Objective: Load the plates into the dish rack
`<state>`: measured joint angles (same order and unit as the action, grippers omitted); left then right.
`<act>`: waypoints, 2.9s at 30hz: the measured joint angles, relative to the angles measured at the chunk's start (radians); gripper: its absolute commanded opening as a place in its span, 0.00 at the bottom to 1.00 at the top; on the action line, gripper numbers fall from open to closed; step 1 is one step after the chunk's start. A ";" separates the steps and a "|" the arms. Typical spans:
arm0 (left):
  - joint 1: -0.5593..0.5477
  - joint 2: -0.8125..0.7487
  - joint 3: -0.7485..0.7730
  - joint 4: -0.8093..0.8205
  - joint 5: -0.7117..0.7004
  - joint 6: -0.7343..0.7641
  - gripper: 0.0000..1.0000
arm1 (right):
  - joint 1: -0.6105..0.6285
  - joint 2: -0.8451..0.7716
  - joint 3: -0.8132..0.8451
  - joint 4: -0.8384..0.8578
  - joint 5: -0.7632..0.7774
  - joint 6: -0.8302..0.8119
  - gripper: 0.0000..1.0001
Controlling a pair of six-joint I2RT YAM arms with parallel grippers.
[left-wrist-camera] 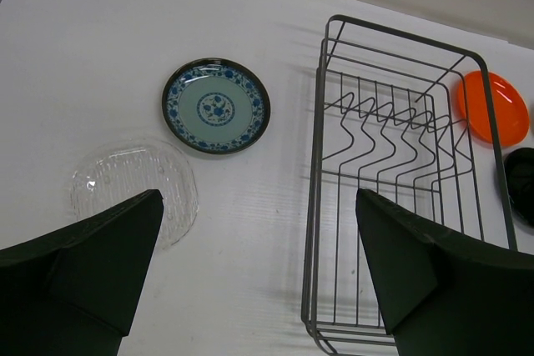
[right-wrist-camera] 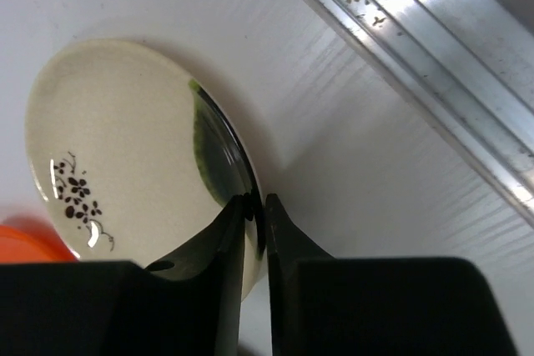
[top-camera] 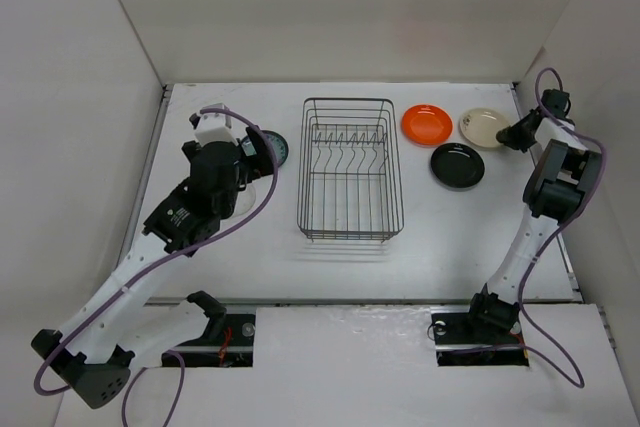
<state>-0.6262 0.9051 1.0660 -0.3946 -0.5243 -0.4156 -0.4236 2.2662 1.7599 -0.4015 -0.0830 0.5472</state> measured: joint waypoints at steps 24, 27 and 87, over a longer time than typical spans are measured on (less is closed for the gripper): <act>0.000 0.003 -0.011 0.002 -0.028 0.000 1.00 | 0.095 -0.279 -0.033 -0.009 0.150 0.085 0.00; 0.000 0.006 -0.011 0.002 -0.043 -0.001 1.00 | 0.136 -0.359 0.007 -0.032 0.210 0.042 0.00; 0.231 0.175 0.034 -0.030 0.050 -0.069 1.00 | 1.034 -0.330 0.147 -0.584 1.051 -0.133 0.00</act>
<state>-0.3954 1.0798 1.1004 -0.4248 -0.4747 -0.4850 0.6102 1.9358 1.9072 -0.9859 0.9676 0.4145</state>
